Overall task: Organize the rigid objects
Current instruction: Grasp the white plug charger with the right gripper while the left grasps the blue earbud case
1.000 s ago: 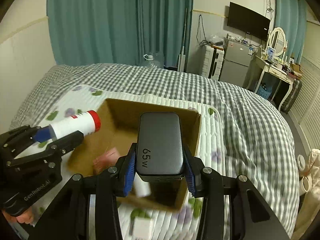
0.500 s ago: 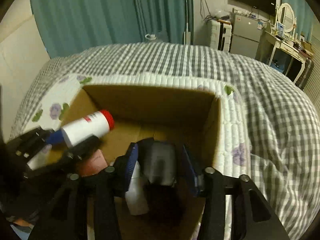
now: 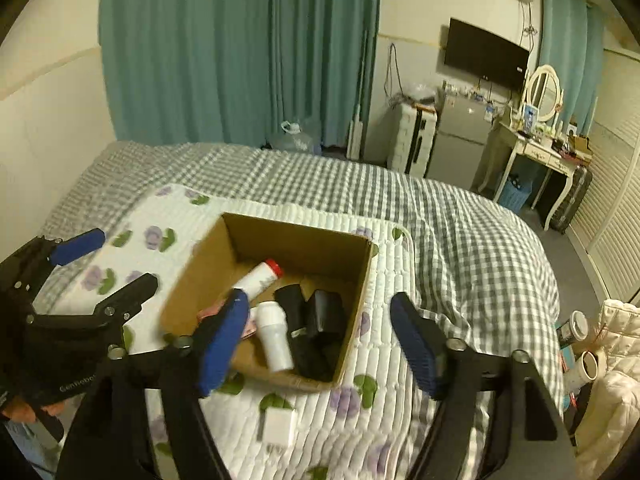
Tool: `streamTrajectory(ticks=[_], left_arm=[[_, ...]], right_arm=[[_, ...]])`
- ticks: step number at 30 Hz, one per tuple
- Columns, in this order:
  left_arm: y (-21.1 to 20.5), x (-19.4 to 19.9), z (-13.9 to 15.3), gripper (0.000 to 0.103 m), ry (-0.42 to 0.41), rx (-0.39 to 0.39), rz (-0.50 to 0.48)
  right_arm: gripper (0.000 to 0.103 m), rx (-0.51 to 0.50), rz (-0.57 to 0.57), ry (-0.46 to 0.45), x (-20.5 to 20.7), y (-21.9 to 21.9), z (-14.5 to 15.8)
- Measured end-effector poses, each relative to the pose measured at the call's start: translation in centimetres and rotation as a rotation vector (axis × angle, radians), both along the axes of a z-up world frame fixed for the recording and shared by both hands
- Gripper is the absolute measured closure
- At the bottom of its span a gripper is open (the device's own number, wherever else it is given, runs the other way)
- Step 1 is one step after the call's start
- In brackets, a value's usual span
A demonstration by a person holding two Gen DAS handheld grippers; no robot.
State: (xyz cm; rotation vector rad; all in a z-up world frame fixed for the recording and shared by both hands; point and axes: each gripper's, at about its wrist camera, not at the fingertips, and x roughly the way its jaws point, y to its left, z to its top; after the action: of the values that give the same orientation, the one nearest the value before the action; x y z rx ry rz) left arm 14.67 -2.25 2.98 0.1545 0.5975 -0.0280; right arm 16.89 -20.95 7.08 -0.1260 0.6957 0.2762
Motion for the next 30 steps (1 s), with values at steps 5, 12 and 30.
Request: streamTrajectory(ticks=[5,12,30], left_arm=[[1.0,-3.8,0.5,0.02,0.003,0.002,0.01],[4.5,-6.0,-2.5,0.019,0.064,-0.1,0.076],[4.2,-1.9,-14.3,0.019,0.252,-0.113,0.111]], right_arm=[[0.015,-0.008,0.006,-0.07,-4.6,0.0,1.7],[0.0,-0.042,-0.02,-0.072,-6.4,0.9,-2.3],[0.022,-0.176,0.002,0.466,1.2,4.9,-23.4]])
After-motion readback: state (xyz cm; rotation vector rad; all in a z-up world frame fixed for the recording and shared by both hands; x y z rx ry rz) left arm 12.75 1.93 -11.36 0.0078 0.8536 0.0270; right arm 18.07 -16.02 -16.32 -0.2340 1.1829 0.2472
